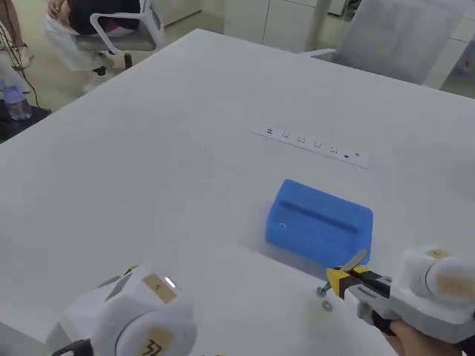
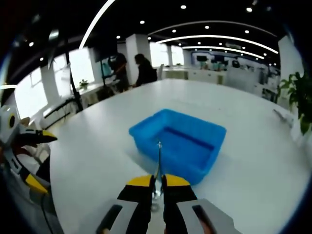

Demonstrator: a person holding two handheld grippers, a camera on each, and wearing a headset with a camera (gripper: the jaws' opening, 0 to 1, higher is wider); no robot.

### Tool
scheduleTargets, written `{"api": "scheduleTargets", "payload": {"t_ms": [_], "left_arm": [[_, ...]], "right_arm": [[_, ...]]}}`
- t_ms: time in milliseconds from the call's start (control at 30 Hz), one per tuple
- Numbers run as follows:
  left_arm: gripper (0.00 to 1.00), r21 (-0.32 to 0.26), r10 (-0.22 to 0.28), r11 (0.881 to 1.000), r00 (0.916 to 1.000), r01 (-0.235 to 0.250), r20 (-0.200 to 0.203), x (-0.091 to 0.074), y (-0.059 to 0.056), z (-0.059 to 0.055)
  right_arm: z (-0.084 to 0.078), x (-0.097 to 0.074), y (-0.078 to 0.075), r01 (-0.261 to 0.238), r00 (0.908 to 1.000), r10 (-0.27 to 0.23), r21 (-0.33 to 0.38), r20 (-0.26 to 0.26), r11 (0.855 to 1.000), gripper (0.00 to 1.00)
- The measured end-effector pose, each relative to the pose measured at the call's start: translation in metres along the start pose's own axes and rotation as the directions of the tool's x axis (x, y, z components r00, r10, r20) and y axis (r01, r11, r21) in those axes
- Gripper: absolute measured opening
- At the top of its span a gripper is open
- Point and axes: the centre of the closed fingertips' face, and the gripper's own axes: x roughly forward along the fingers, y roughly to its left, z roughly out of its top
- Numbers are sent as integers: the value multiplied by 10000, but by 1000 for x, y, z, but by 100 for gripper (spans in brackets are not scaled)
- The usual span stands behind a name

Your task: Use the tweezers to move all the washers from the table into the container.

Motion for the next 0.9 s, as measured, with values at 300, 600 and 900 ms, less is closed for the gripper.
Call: {"api": "scheduleTargets", "payload": {"t_ms": [300,600,900], "left_arm": [[93,58,-86,9999,9999,87,-118,1,-2,-2],[92,49,-72,10000,9999,73,-150,1,-2,-2],[93,37,-77,10000,9999,77,-89,0,-2,-1]], "right_arm": [[-4,-5,2,127,9999,-129,-404,-43,9991,3],[-2,-5,10,77,9996,-111,-1336,-246,9910,3],[4,-10,8,-31,9997,13,-688,-257,9976,3]]}}
